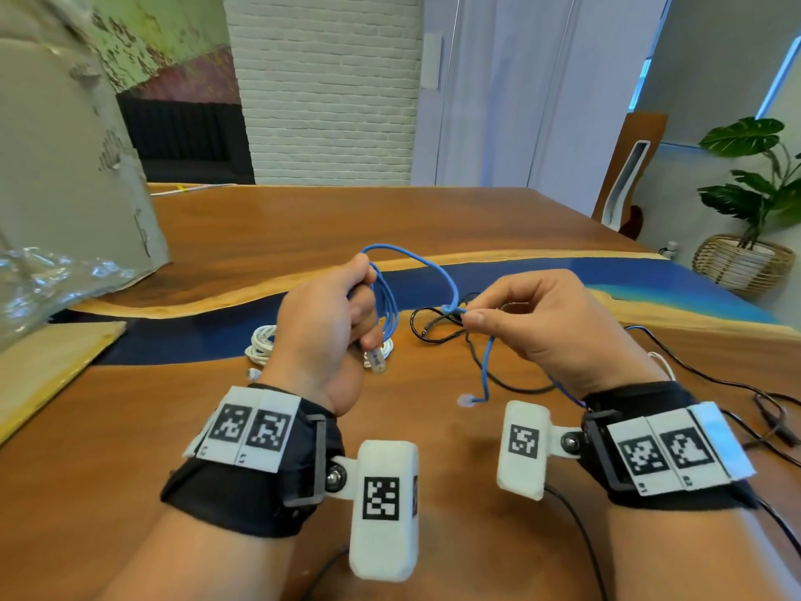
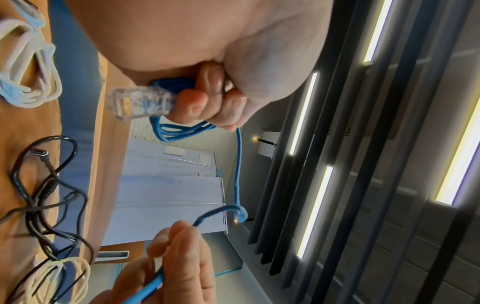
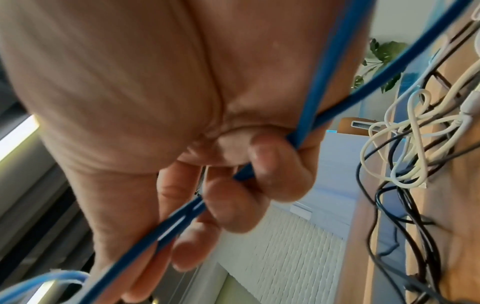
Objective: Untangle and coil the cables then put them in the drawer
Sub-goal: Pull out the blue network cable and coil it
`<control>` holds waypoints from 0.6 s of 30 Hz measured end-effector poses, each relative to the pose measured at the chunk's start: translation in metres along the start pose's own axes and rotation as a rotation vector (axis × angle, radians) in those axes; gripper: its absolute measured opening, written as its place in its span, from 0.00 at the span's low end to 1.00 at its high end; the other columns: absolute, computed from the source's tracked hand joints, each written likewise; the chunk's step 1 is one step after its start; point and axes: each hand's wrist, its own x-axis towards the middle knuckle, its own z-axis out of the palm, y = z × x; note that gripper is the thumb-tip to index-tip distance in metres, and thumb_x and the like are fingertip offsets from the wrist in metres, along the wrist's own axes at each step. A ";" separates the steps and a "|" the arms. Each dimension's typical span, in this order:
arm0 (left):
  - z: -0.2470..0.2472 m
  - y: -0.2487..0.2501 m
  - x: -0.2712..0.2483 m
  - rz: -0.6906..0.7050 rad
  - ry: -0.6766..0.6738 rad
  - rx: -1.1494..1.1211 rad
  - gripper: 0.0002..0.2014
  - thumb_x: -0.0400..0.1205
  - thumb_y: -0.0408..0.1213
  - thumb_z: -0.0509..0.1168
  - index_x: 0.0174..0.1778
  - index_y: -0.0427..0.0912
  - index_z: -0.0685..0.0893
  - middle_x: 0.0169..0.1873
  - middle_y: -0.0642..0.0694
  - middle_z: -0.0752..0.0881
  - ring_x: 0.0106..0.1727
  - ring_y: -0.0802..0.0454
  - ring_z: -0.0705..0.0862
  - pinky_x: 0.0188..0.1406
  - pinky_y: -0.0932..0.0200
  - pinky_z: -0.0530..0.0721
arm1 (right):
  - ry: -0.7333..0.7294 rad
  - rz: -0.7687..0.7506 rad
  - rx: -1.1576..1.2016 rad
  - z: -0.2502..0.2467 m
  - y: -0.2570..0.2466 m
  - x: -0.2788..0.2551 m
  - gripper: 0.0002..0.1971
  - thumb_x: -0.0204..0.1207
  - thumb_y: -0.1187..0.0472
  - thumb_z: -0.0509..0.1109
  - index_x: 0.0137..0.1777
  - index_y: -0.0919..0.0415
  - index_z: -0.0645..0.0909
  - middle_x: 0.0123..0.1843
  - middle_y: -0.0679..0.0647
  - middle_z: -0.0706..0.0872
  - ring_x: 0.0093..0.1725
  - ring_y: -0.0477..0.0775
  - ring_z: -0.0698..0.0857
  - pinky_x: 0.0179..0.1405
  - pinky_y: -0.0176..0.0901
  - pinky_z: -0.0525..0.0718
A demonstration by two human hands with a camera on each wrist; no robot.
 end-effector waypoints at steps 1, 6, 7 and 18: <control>0.000 0.001 0.000 0.001 0.012 -0.009 0.16 0.91 0.40 0.59 0.36 0.43 0.77 0.20 0.50 0.61 0.20 0.54 0.56 0.17 0.62 0.63 | -0.019 -0.013 -0.005 0.001 -0.002 -0.001 0.04 0.77 0.64 0.79 0.43 0.64 0.92 0.22 0.41 0.82 0.20 0.39 0.74 0.24 0.24 0.70; -0.007 0.007 0.002 0.007 0.106 -0.031 0.16 0.90 0.39 0.60 0.34 0.44 0.77 0.20 0.51 0.60 0.20 0.54 0.56 0.17 0.62 0.63 | -0.048 -0.074 -0.034 0.004 -0.003 0.000 0.13 0.87 0.62 0.68 0.42 0.58 0.89 0.28 0.45 0.84 0.28 0.40 0.79 0.30 0.30 0.75; -0.009 0.009 0.002 0.006 0.119 -0.032 0.16 0.90 0.38 0.60 0.34 0.44 0.77 0.21 0.51 0.60 0.21 0.54 0.56 0.17 0.62 0.62 | -0.033 -0.086 -0.028 0.004 -0.003 0.001 0.15 0.88 0.61 0.66 0.41 0.56 0.89 0.30 0.49 0.85 0.30 0.45 0.80 0.31 0.35 0.78; -0.003 0.013 -0.010 -0.090 -0.260 0.068 0.14 0.90 0.39 0.59 0.38 0.42 0.78 0.17 0.53 0.60 0.18 0.57 0.55 0.15 0.64 0.60 | 0.433 0.102 0.139 -0.011 0.019 0.013 0.18 0.93 0.60 0.56 0.47 0.60 0.85 0.24 0.49 0.77 0.28 0.54 0.85 0.42 0.57 0.88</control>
